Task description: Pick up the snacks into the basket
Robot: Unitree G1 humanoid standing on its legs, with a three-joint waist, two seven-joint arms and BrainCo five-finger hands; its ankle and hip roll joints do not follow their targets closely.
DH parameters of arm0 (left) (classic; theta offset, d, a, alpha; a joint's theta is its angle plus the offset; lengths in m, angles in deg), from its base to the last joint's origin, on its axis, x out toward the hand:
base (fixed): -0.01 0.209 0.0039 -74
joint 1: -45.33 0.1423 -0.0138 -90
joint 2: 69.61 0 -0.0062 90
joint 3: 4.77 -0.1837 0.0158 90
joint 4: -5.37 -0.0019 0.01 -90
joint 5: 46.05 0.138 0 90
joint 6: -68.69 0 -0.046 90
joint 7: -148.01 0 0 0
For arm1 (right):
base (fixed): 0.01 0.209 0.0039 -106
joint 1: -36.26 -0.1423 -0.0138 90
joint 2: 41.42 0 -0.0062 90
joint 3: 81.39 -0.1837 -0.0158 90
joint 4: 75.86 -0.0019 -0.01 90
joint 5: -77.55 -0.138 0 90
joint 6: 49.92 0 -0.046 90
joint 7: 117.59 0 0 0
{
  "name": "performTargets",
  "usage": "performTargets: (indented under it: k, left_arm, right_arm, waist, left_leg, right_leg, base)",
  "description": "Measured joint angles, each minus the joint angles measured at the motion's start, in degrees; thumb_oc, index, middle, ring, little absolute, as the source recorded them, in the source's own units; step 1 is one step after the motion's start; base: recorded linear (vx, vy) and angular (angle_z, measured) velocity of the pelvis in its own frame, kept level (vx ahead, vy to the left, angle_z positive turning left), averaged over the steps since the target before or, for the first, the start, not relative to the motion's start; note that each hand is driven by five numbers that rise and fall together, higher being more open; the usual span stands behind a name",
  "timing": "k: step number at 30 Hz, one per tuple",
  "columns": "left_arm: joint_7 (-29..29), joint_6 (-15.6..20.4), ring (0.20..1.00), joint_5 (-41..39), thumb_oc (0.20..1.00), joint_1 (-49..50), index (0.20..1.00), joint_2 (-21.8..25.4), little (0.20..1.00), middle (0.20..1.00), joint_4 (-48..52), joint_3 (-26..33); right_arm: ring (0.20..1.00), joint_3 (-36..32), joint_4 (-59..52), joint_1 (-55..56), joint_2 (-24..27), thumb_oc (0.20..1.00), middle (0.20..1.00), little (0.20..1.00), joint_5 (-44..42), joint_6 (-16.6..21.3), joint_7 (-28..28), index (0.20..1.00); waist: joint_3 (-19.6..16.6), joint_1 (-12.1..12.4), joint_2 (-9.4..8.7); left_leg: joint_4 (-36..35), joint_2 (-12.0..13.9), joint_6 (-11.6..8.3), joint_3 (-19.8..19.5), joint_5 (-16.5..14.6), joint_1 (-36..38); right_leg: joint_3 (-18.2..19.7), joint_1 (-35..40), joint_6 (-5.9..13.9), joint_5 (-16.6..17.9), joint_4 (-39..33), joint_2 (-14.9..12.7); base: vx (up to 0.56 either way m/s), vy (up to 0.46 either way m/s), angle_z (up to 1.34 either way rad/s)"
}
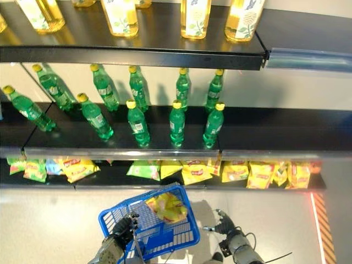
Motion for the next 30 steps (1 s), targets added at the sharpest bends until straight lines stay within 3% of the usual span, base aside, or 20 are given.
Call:
performTargets:
  k: [2, 3, 5, 8, 10, 22, 27, 30]
  left_arm:
    - [0.0, 0.0, 0.2, 0.1, 0.2, 0.8, 0.2, 0.3, 0.2, 0.2, 0.1, -0.1]
    - [0.0, 0.0, 0.2, 0.0, 0.2, 1.2, 0.2, 0.8, 0.2, 0.2, 0.3, -0.1]
    - [0.1, 0.1, 0.2, 0.0, 0.2, 2.0, 0.2, 1.8, 0.2, 0.2, 1.4, 0.1]
    - [-0.1, 0.1, 0.2, 0.0, 0.2, 3.2, 0.2, 0.5, 0.2, 0.2, 1.7, -0.1]
    - [-0.1, 0.1, 0.2, -0.1, 0.2, 3.8, 0.2, 0.0, 0.2, 0.2, 1.7, 0.1]
    - [-0.4, 0.0, 0.2, 0.2, 0.2, 4.8, 0.2, -0.5, 0.2, 0.2, 1.4, 0.5]
    - [1.0, 0.9, 0.2, -2.1, 0.2, 0.7, 0.2, 0.5, 0.2, 0.2, 4.8, -0.3]
    - [1.6, 1.3, 0.2, -3.6, 0.2, -1.0, 0.2, 1.7, 0.2, 0.2, 10.6, -1.9]
  right_arm:
    - [1.0, 0.0, -0.1, -0.5, -0.6, 1.0, 1.0, 1.0, -0.1, 0.0, 0.0, 1.0]
    - [1.0, 0.1, -0.1, -0.2, -0.8, 1.0, 1.0, 1.0, -0.2, 0.1, -0.1, 1.0]
    - [1.0, -0.1, 0.0, 0.0, -0.7, 1.0, 1.0, 1.0, -0.4, 0.0, -0.5, 1.0]
    - [1.0, 0.0, 0.6, -0.1, -0.2, 1.0, 1.0, 1.0, -1.5, 0.1, -0.7, 1.0]
    - [1.0, 0.0, 1.2, 0.2, -0.1, 1.0, 1.0, 1.0, -1.5, 0.1, -0.6, 1.0]
    - [1.0, 0.3, 1.7, 0.7, 1.2, 1.0, 1.0, 1.0, -1.3, 0.7, -0.5, 1.0]
    - [1.0, 1.3, -2.3, -1.7, 1.5, 1.0, 1.0, 1.0, -2.4, 1.1, -0.9, 1.0]
    - [1.0, 1.1, -8.3, -4.2, 2.7, 1.0, 1.0, 1.0, -3.7, 1.7, -1.2, 1.0]
  waist:
    - [0.8, -0.3, 1.13]
    - [1.0, 0.0, 1.35]
    - [0.9, -0.1, 0.18]
    - [1.5, 0.1, 2.58]
    - [1.5, 0.1, 3.19]
    - [-0.3, 0.0, 3.73]
    - [1.5, -0.1, 3.23]
    - [5.2, -0.1, 3.83]
  left_leg:
    - [0.0, 0.6, 0.51, -0.9, -0.4, 0.9]
    - [0.0, 1.1, 0.4, -1.6, -0.6, 0.8]
    - [0.0, 0.4, 0.24, -1.7, -0.6, 0.5]
    - [0.0, 1.2, -0.04, -2.6, -0.4, 1.0]
    - [0.0, 1.6, -0.33, -2.7, -0.2, 1.5]
    - [0.3, 2.6, -0.73, -3.3, -0.2, 2.3]
    - [11.1, 3.6, -0.29, -4.7, -1.1, -8.5]
    - [18.8, 5.0, -0.14, -4.2, -4.5, -15.1]
  right_leg:
    - [0.9, -2.8, 0.16, -0.4, 3.8, 0.4]
    - [0.6, -3.1, 0.93, -2.2, 3.2, 2.2]
    - [-2.5, -0.7, -1.83, -2.1, -2.6, 4.0]
    - [-2.8, 2.6, -1.68, -1.0, -7.6, 6.3]
    - [-2.9, 3.9, -2.1, -0.5, -8.9, 7.2]
    - [-3.6, 7.2, -2.47, -0.5, -11.7, 8.8]
    - [-3.8, -2.8, -3.96, -5.2, 0.8, 6.0]
    - [-3.0, -11.1, -4.97, -10.4, 12.9, 3.8]
  base:
    - [0.06, 0.002, -0.38]
    - [0.07, -0.045, -0.03]
    - [0.09, -0.06, 0.12]
    - [0.08, -0.048, 0.13]
    - [0.04, -0.043, 0.09]
    - [0.01, -0.026, 0.08]
    - [-0.21, 0.005, 0.15]
    - [-0.16, 0.031, 0.08]
